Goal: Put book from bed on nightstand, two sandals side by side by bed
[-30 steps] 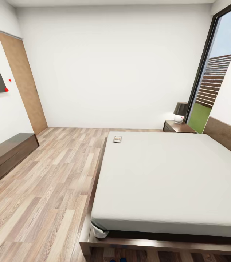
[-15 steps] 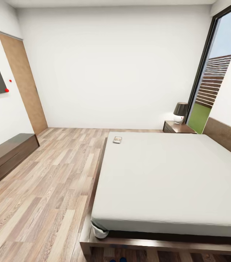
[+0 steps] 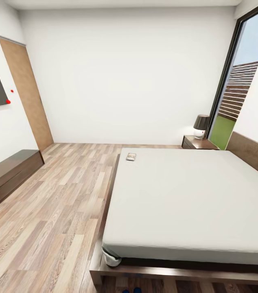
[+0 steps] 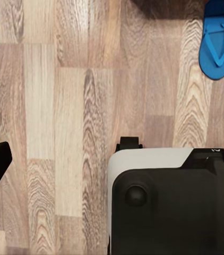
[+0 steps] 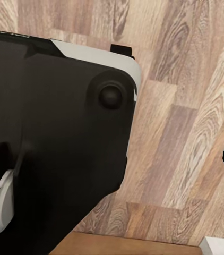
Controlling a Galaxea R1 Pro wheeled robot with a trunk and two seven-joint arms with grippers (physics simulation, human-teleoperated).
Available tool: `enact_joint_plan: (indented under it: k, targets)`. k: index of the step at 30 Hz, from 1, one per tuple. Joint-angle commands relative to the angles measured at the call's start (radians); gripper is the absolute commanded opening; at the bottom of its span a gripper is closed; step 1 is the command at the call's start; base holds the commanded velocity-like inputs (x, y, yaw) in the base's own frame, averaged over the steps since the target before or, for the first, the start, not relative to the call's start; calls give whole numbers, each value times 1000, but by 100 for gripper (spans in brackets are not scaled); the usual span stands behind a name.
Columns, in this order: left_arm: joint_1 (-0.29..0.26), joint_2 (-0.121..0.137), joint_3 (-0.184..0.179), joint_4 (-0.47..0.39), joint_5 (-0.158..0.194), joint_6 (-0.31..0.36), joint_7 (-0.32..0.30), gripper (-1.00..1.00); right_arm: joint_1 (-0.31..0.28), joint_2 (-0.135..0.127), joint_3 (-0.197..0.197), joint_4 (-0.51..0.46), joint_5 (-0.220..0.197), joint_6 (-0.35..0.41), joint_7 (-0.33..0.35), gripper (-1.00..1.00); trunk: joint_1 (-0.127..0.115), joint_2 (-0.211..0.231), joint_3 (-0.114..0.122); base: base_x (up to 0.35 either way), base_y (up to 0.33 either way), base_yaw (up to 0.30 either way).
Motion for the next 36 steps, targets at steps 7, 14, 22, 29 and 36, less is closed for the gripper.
enact_joint_plan:
  k: [7, 14, 22, 29, 36]
  targets:
    - [7, 2, -8, 2, 5, 1, 3, 100, -1, 8, 7, 2, -11, 1, 5, 100, -27, 48, 20, 0, 0, 0]
    - [26, 7, -8, 2, 5, 1, 0, 100, -1, 11, 7, 2, -11, 1, 6, 100, -53, 97, 42, 0, 0, 0]
    - [67, 9, -9, 1, 5, -7, -20, 100, -1, 10, 7, 2, -11, 1, 6, 100, -65, 118, 52, 0, 0, 0]
    - [93, 9, -8, 1, 4, -2, -45, 100, -1, 5, 6, 2, -11, -1, 6, 100, -65, 118, 52, 0, 0, 0]
    - [114, 13, -8, 2, 5, 0, -51, 100, -1, 4, 7, 3, -11, -2, 6, 100, -65, 118, 52, 0, 0, 0]
